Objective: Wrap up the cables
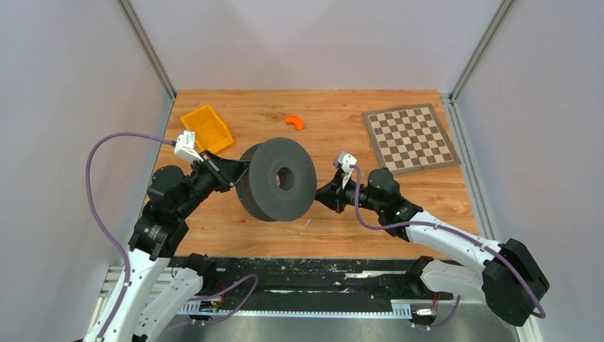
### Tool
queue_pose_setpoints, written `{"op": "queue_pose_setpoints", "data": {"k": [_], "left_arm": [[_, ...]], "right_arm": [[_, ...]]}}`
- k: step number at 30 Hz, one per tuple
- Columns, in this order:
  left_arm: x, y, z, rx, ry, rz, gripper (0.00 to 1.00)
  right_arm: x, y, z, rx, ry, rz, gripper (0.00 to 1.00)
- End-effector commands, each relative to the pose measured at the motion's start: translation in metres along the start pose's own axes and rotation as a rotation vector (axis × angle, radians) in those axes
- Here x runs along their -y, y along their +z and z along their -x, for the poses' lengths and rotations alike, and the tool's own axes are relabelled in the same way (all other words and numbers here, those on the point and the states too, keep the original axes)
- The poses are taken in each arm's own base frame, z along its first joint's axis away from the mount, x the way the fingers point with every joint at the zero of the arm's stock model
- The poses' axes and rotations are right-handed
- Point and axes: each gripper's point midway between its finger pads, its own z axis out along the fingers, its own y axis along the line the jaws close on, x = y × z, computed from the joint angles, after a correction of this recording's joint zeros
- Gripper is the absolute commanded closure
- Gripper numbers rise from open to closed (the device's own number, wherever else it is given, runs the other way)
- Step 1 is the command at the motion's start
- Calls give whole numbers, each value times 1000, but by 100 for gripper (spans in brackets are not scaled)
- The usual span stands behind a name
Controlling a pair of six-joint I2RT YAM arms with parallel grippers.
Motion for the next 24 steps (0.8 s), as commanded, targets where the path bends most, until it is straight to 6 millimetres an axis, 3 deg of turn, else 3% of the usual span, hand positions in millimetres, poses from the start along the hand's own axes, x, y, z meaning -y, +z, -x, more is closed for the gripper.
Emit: {"op": "queue_pose_setpoints", "data": {"k": [1,6,13,24], "left_arm": [[21,-5,33,164,-123,-76,100],[13,-10,40,223,-153,-41,100],[16,-11,40,226,-190,-60,100],[19,-12,39,226,-229,-79,100]], "right_arm": [[-19,3,15,102,-33,80,96],[-29,6,9,98,-26,115,94],[-38,16,-4,78,-7,144,93],[-43,23,-3,104,-8,171,90]]}}
